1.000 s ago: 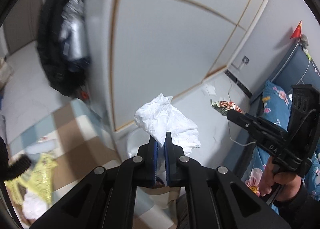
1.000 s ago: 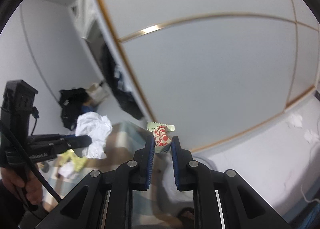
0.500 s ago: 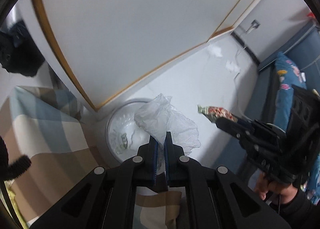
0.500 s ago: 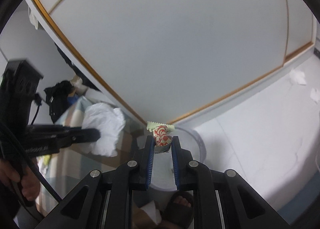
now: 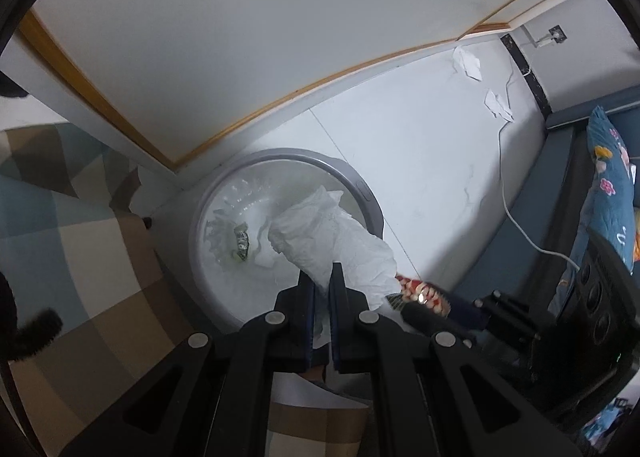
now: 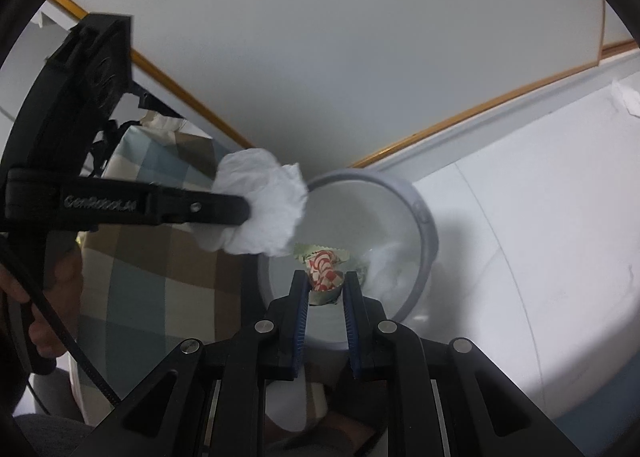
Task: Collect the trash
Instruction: 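Open both tools to drop the wrapper and tissue into the bin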
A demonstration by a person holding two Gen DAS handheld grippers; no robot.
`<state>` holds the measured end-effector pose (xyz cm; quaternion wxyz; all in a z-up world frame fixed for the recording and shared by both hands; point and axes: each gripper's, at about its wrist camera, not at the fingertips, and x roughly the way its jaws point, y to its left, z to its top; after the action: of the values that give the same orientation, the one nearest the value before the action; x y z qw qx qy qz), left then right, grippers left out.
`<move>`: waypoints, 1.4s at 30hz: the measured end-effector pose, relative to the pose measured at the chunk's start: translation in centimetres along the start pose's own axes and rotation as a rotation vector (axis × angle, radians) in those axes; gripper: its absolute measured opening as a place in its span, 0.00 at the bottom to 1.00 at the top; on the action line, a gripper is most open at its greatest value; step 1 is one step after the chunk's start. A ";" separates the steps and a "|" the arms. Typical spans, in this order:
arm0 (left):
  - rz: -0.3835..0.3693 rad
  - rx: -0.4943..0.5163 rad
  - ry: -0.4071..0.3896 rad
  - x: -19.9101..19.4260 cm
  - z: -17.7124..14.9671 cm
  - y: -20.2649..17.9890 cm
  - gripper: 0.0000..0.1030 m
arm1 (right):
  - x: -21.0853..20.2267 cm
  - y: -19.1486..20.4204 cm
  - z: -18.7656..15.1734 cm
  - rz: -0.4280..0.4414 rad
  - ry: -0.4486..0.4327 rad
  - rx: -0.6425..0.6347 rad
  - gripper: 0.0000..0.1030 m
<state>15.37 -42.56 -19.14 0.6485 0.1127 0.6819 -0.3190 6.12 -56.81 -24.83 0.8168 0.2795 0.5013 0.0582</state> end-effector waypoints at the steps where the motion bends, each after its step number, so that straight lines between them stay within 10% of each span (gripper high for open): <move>1: -0.003 -0.001 0.006 0.3 0.4 -0.3 0.02 | 0.0 -0.1 -0.3 0.002 0.002 0.002 0.16; 8: -0.013 -0.042 0.005 1.2 1.2 0.1 0.08 | 0.3 -0.7 -0.4 -0.005 0.017 0.028 0.16; 14: -0.023 -0.107 -0.005 1.3 1.2 1.3 0.47 | 0.1 -1.2 -0.1 0.003 0.016 0.003 0.17; 20: 0.000 -0.132 -0.053 0.4 1.0 1.7 0.58 | 1.4 -1.1 0.3 -0.012 0.042 -0.005 0.18; 42: 0.087 -0.097 -0.209 -3.6 -1.7 1.8 0.63 | 0.6 -0.6 0.4 -0.032 -0.003 0.032 0.39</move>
<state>15.53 -39.28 -16.30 0.7339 0.0768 0.6198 -0.2672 6.65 -57.28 -25.45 0.8138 0.2846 0.5053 0.0364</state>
